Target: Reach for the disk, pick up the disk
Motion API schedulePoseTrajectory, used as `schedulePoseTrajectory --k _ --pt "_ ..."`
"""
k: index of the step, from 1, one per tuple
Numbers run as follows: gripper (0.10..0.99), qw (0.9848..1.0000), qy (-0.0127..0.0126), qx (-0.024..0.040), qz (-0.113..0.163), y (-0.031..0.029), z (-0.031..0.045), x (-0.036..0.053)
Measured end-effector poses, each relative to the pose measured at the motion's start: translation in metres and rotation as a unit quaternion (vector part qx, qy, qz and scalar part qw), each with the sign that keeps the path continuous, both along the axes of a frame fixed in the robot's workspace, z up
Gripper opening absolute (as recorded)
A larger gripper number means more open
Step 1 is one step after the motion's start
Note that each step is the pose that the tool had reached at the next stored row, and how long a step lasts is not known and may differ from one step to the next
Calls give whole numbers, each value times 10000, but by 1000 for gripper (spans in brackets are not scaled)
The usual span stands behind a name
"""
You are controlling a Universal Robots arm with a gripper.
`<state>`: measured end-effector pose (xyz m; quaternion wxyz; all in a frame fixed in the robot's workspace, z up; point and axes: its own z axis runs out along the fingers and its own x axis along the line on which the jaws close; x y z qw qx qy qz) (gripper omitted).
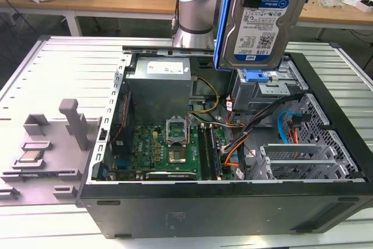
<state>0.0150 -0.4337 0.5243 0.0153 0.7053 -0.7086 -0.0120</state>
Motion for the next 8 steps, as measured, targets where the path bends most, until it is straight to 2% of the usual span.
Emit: schedulePoseTrajectory --k 8 --pt "365 10000 0 0 0 -150 -1 0"
